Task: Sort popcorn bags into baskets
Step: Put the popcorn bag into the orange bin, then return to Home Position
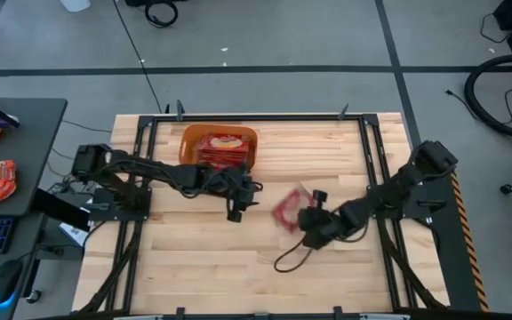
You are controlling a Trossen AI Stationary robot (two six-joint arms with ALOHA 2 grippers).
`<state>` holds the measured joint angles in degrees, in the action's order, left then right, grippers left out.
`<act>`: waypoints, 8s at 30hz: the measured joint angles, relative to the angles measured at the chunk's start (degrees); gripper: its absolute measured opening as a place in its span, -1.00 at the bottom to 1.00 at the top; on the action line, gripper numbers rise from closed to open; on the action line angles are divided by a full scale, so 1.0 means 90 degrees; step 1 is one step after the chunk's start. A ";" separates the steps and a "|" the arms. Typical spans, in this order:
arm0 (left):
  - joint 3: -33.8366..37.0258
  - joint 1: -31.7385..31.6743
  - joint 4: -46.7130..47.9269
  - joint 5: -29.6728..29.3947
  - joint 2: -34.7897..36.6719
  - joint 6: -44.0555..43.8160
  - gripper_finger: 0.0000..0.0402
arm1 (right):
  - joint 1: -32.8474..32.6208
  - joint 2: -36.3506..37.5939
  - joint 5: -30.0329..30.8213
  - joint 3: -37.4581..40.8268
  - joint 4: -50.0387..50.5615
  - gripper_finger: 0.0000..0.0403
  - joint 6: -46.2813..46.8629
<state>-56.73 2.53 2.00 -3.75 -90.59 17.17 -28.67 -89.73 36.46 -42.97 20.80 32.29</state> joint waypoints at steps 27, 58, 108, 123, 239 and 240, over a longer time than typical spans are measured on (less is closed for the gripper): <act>-0.0005 0.0465 -0.2331 -0.1106 -0.2560 0.1532 -0.01 | 0.0955 -0.0017 -0.0082 -0.0248 0.0396 -0.05 -0.1636; -0.0004 0.0414 -0.2096 -0.2429 -0.1046 0.3325 -0.98 | 0.0095 -0.0010 0.0293 -0.0248 -0.0406 0.00 -0.1421; -0.0002 -0.2299 0.4909 -0.0730 0.1525 0.3837 -0.99 | -0.0028 -0.0007 0.0474 -0.0248 -0.0602 0.00 -0.0883; -0.0002 -0.1943 0.1906 -0.1571 0.1521 -0.0194 -0.96 | -0.0028 -0.0010 0.0489 -0.0248 -0.0694 0.00 -0.0921; 0.3489 -0.1073 -0.1241 -0.0269 0.5152 -0.2060 -0.23 | 0.0292 0.6095 -0.0558 0.2207 -0.1654 -0.62 -0.2065; 0.3582 -0.1074 -0.1238 -0.0327 0.5328 -0.2091 -0.23 | 0.0292 0.6171 -0.0557 0.2207 -0.1595 -0.62 -0.2031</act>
<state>-24.49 -7.13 -9.14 -6.69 -42.64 -1.65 -26.04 -34.19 31.45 -23.11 6.45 14.01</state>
